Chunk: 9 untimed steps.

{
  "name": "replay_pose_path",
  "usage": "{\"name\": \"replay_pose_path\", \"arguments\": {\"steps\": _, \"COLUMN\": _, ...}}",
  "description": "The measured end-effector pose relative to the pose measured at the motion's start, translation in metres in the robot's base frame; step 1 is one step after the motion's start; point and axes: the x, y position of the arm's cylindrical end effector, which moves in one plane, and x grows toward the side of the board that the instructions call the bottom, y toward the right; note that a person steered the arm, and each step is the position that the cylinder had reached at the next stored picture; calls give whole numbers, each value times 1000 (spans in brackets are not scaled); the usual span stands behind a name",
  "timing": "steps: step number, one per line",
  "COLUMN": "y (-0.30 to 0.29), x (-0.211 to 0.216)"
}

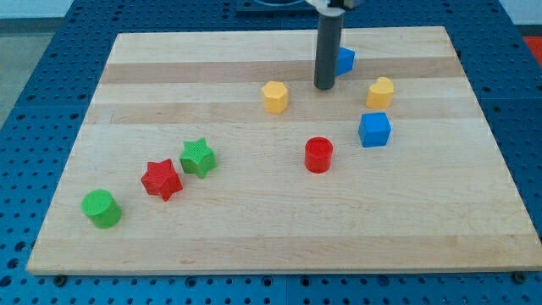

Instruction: Push the yellow hexagon towards the green star

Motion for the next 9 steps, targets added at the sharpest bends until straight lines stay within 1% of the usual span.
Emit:
{"name": "replay_pose_path", "arguments": {"steps": 2, "y": 7, "x": 60}}
{"name": "replay_pose_path", "arguments": {"steps": 3, "y": 51, "x": 64}}
{"name": "replay_pose_path", "arguments": {"steps": 4, "y": 92, "x": 63}}
{"name": "replay_pose_path", "arguments": {"steps": 5, "y": 97, "x": 60}}
{"name": "replay_pose_path", "arguments": {"steps": 6, "y": 104, "x": 40}}
{"name": "replay_pose_path", "arguments": {"steps": 9, "y": 106, "x": 26}}
